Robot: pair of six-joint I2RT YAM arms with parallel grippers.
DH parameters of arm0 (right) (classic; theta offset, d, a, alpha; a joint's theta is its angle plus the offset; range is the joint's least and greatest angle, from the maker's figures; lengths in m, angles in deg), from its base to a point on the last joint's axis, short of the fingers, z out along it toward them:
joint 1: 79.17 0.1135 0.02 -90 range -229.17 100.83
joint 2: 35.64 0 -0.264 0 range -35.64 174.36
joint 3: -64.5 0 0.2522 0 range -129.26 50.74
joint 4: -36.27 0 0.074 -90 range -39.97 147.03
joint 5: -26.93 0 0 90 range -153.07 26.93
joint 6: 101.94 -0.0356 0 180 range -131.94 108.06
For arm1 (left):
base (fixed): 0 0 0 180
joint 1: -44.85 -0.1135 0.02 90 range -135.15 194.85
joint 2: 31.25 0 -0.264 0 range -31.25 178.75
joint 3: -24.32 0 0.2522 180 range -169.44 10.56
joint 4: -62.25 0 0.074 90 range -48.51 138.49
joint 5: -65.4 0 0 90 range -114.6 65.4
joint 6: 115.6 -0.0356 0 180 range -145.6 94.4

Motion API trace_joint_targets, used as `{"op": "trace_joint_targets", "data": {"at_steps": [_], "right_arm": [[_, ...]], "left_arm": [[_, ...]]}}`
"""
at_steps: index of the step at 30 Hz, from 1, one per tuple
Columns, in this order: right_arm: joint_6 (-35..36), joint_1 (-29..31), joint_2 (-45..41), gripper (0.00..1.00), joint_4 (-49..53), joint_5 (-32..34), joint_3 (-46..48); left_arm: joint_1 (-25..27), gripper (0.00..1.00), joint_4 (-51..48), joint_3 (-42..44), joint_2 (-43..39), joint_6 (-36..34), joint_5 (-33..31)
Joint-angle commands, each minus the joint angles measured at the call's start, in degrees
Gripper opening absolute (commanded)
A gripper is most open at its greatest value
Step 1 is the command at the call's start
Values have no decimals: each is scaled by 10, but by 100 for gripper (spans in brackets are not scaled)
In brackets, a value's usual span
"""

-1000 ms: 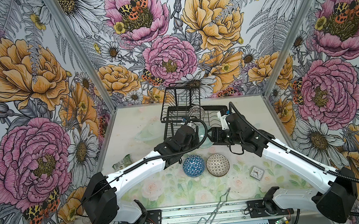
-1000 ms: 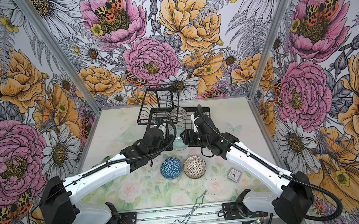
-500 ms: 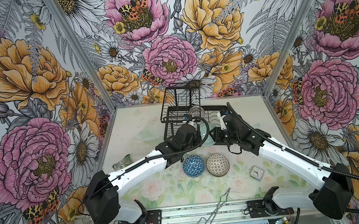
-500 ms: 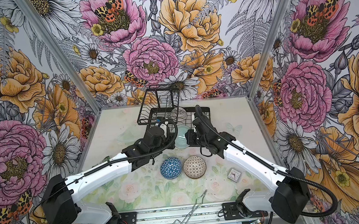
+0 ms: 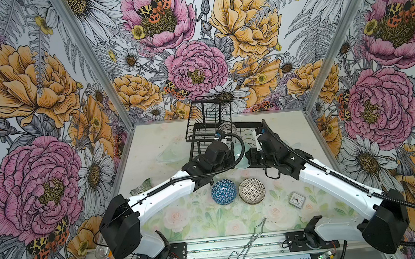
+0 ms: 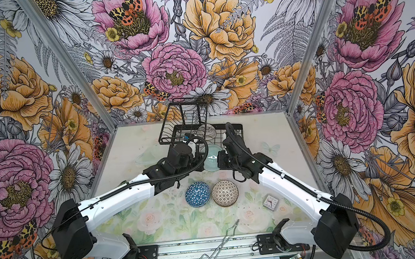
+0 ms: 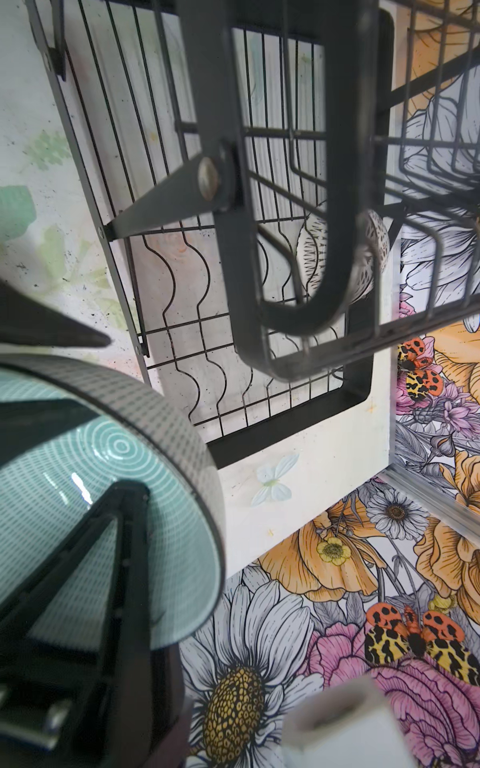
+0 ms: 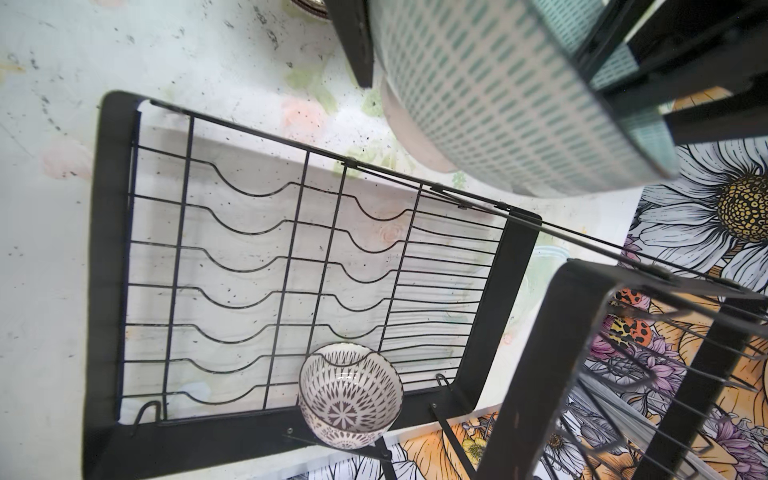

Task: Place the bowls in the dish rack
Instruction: 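Raise the green bowl toward the rack while right gripper grasps its rim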

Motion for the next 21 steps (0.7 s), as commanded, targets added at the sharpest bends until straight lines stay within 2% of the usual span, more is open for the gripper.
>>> {"op": "trace_joint_targets", "data": {"at_steps": [1, 4, 6, 10, 14, 17, 21], "right_arm": [[21, -13, -22, 0, -19, 12, -14], [50, -35, -19, 0, -15, 7, -20], [77, -50, -15, 0, -15, 1, -24], [182, -57, 5, 0, -16, 37, -45], [324, -58, 25, 0, -33, 116, -66], [426, -63, 31, 0, -89, 160, -60], [527, -90, 51, 0, -190, 187, -37]], "left_arm": [[-14, 66, -41, -32, -8, -30, 35], [-26, 89, -91, -49, -9, -62, 45], [-35, 98, -122, -60, -6, -87, 55], [-45, 99, -153, -64, -2, -122, 53], [-53, 99, -159, -62, -1, -127, 60], [-57, 99, -159, -59, 1, -126, 65], [-59, 99, -159, -54, 6, -132, 63]]}}
